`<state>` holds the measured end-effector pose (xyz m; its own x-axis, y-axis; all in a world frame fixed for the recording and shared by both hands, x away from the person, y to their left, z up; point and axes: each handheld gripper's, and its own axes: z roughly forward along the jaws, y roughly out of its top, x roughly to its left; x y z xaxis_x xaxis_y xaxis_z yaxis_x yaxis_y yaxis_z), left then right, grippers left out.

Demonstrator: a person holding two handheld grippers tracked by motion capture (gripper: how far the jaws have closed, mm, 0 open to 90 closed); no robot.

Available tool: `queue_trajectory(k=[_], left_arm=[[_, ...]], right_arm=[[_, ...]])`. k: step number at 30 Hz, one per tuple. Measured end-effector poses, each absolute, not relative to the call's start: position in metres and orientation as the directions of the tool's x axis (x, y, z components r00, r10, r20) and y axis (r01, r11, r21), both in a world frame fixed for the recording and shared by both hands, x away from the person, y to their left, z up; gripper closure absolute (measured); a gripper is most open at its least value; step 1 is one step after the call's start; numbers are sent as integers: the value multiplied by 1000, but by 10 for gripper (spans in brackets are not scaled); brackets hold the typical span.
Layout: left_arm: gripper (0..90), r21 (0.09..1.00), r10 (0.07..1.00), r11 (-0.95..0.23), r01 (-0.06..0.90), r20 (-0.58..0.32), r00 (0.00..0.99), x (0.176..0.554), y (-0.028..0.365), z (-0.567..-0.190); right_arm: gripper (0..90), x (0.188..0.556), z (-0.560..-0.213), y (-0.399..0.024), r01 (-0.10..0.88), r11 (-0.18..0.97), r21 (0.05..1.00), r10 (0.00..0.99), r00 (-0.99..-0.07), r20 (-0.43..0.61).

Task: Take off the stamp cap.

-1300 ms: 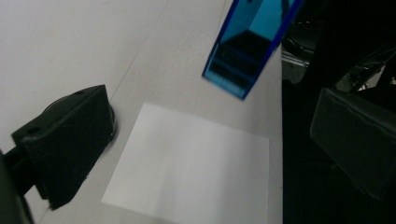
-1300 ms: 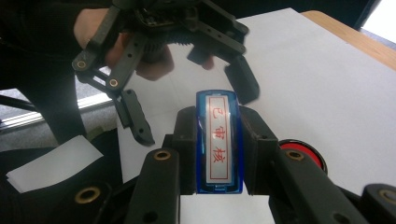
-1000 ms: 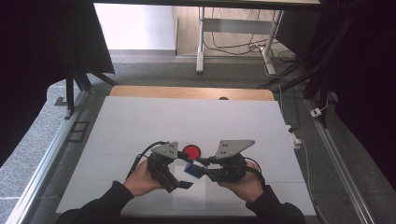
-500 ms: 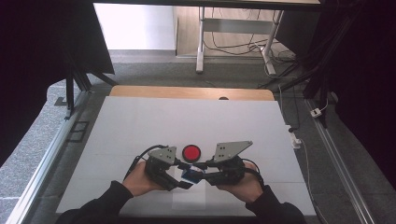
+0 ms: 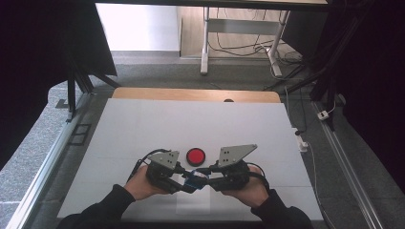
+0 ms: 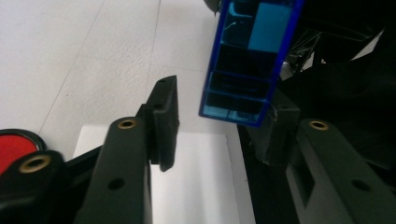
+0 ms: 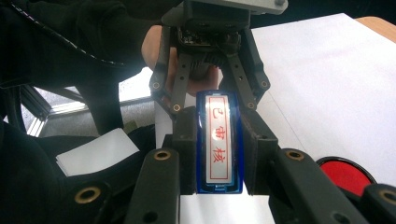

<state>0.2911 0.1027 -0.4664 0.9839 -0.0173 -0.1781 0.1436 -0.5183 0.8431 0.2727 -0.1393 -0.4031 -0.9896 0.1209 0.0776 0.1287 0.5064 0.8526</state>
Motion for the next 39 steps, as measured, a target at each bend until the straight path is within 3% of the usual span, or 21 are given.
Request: queue_trajectory(k=[8, 28, 39], left_arm=[[662, 856, -45, -499, 133, -179, 983, 291, 104, -467], [679, 874, -80, -462, 147, -206, 975, 291, 106, -468], [687, 865, -53, -466, 186, -237, 970, 291, 106, -468]], right_arm=[[713, 273, -402, -141, 124, 505, 854, 118, -990, 74], [714, 274, -402, -142, 136, 490, 861, 96, -990, 102], [715, 275, -403, -142, 135, 493, 860, 99, -990, 98]])
